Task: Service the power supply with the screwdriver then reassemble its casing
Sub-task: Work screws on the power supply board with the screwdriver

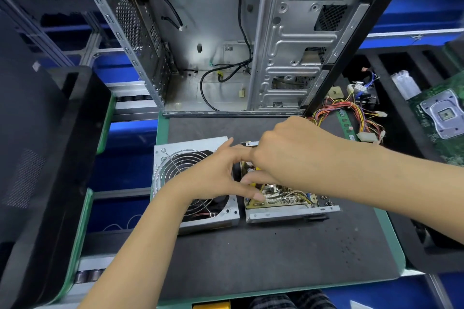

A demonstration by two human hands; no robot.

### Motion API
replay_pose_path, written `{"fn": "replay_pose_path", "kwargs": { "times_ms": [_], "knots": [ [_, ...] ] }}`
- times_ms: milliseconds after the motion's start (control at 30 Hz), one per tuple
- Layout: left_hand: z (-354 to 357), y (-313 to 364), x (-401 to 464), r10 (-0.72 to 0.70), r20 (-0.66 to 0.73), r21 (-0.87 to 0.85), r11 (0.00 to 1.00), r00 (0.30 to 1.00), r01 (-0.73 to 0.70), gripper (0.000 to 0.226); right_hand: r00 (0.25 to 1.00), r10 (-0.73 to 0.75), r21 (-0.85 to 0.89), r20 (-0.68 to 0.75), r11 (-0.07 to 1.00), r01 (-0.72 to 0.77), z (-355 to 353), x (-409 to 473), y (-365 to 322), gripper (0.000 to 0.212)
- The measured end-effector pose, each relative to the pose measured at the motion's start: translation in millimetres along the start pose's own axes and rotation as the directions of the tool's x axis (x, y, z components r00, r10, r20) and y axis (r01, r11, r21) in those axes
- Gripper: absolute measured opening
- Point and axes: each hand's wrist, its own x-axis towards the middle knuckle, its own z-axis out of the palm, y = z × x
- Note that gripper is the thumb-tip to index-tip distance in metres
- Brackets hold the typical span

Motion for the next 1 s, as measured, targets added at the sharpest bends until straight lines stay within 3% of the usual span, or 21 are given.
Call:
{"fn": "replay_pose_path", "kwargs": {
  "times_ms": [100,200,400,467,600,700,800,867,1000],
  "knots": [
    [1,-3,2,0.011,-0.009,0.017,1.0,1.0,-0.011,0.039,0.999,0.045,-0.012,0.014,0.999,-0.045,0,3,-4,0.053],
    [-2,-7,3,0.0,-0.028,0.022,1.0,1.0,0.001,0.015,0.999,0.034,0.076,-0.029,0.997,-0.032,2,-4,1,0.047],
    [-5,-3,-1,-0.008,-0.018,-0.063,0.998,1.0,0.007,0.05,0.999,-0.036,0.104,-0.015,0.994,0.037,-1,-9,6,0.031],
    [-2,-4,-1,0.007,-0.003,-0.053,0.999,1.0,-0.008,0.049,1.0,-0.025,0.073,0.001,0.997,0.025,-2,-7,4,0.024],
    [4,0,3,0.036,-0.004,0.021,0.999,0.999,-0.036,0.055,0.997,0.037,0.024,0.071,0.999,-0.039,-4,0,-1,0.04],
    [4,-2,5,0.036,-0.018,0.014,0.999,0.999,-0.036,0.042,0.996,0.073,-0.008,0.049,0.997,-0.073,-4,1,-5,0.046],
    [0,-7,4,0.043,-0.066,0.006,0.999,0.997,-0.043,0.024,0.999,0.041,0.106,-0.009,0.994,-0.04,-2,-8,0,0.039],
    [-4,-11,2,-0.004,-0.058,-0.048,0.999,0.998,0.001,0.035,1.0,0.005,0.14,-0.011,0.99,-0.004,-3,-11,3,0.043],
    [-3,-7,-1,0.018,-0.002,-0.079,0.997,1.0,-0.019,0.045,1.0,-0.014,0.096,-0.013,0.995,0.015,-2,-11,4,0.024]
  ]
}}
